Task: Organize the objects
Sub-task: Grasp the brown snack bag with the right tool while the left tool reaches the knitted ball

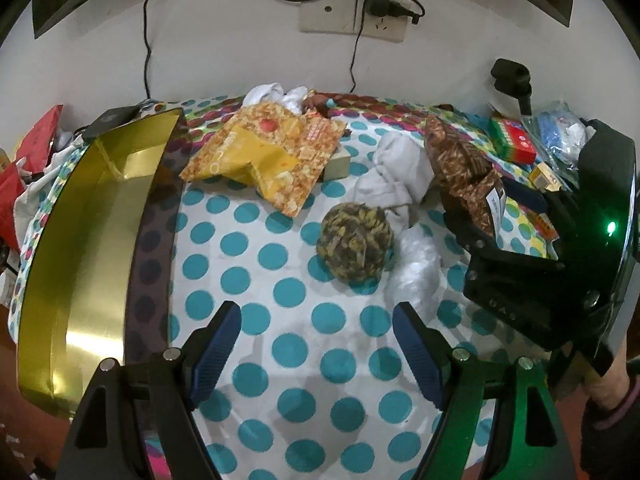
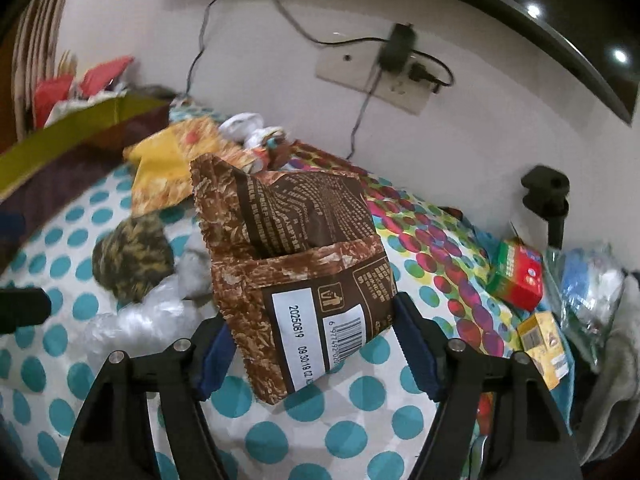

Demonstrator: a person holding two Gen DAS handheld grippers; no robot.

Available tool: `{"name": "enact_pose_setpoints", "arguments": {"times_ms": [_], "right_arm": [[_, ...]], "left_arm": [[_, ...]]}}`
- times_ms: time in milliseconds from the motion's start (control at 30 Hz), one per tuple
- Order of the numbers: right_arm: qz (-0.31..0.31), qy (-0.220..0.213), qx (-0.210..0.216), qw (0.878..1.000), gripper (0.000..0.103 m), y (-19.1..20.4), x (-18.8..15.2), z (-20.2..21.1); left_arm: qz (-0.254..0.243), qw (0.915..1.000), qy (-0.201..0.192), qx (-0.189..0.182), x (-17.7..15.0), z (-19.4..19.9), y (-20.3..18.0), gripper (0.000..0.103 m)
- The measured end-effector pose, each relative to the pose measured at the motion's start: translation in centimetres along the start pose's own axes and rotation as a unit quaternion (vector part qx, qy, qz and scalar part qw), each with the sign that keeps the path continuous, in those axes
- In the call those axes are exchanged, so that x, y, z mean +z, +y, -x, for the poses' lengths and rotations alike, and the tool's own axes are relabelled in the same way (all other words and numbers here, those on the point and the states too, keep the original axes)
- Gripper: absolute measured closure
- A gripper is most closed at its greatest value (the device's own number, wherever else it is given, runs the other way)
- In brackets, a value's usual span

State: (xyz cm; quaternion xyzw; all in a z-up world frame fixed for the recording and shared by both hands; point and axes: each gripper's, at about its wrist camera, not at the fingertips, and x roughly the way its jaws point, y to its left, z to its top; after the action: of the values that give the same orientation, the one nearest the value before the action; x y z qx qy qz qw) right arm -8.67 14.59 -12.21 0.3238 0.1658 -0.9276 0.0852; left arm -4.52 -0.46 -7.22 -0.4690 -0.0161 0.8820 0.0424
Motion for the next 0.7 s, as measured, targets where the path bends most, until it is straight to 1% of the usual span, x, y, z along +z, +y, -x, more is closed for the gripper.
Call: {"name": "enact_pose_setpoints", "arguments": {"times_ms": [100,200,300,433,500,633,700], "right_arm": [[-0.024,-0.007,0.006,1.0,0.033,-1.0,0.0,0.2],[-0.041,-0.008,0.011,0.999,0.033,-1.7,-0.2,0.2],[-0.052,-0.009,0.013,0.999,0.033,-2.1,-0.2,0.3],[-0.066,-0.008,0.023,0.998,0.033,-2.6,-0.2,0.2],[-0.07,-0.006,0.029,0.997,0.032,-2.8,-0.3,0.1],[-0.068,-0.005,0.031,0.997,0.031,-2.7,-0.3,0.1],[-0.067,-0.004,0.033,0.997,0.031,-2.7,-0.3,0.0]], "left_arm": [[0.003,0.9998,-0.005,-0.018,0.5,-0.4,-0.1,0.023],[-0.003,0.9996,-0.001,-0.029,1.2,-1.1,-0.6,0.023],[-0.013,0.9996,0.007,-0.023,1.9,-2.1,-1.2,0.023],[-0.014,0.9999,0.005,-0.007,2.9,-3.4,-1.3,0.023],[-0.013,0.9998,0.013,-0.002,3.2,-4.3,-1.3,0.023],[-0.011,0.9997,0.019,-0.012,3.4,-5.4,-1.0,0.023],[-0.017,0.9997,0.014,-0.003,3.4,-5.9,-1.0,0.023]]}}
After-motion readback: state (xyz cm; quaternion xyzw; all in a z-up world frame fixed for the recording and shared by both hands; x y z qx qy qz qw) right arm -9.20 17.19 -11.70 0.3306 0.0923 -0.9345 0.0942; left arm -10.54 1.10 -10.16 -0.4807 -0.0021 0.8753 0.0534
